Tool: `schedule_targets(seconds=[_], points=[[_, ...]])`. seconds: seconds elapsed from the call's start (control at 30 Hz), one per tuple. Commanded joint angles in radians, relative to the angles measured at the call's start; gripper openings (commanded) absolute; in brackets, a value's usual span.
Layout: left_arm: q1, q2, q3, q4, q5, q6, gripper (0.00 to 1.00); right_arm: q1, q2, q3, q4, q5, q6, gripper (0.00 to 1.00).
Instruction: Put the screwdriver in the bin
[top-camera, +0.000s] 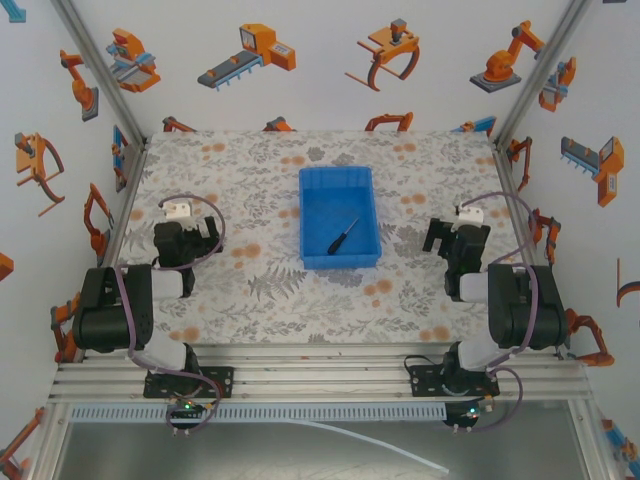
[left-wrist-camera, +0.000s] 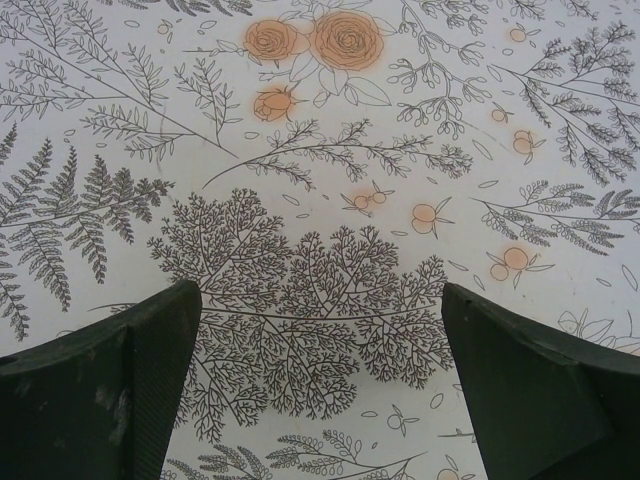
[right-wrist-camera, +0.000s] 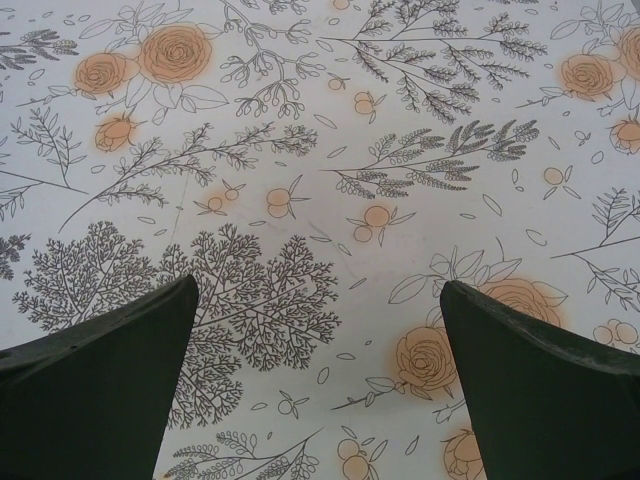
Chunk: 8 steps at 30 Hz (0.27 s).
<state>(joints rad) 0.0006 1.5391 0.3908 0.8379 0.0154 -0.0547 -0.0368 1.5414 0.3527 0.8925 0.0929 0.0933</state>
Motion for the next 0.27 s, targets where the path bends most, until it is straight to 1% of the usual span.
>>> schedule_targets(seconds=[0.0, 0.23], points=[[-0.001, 0.004, 0.019, -0.005, -0.005, 0.016, 0.97, -0.003, 0.004, 0.025, -0.001, -0.009, -0.003, 0.99], [-0.001, 0.004, 0.018, -0.005, -0.005, 0.016, 0.97, -0.004, 0.003, 0.028, -0.006, -0.009, -0.005, 0.99]])
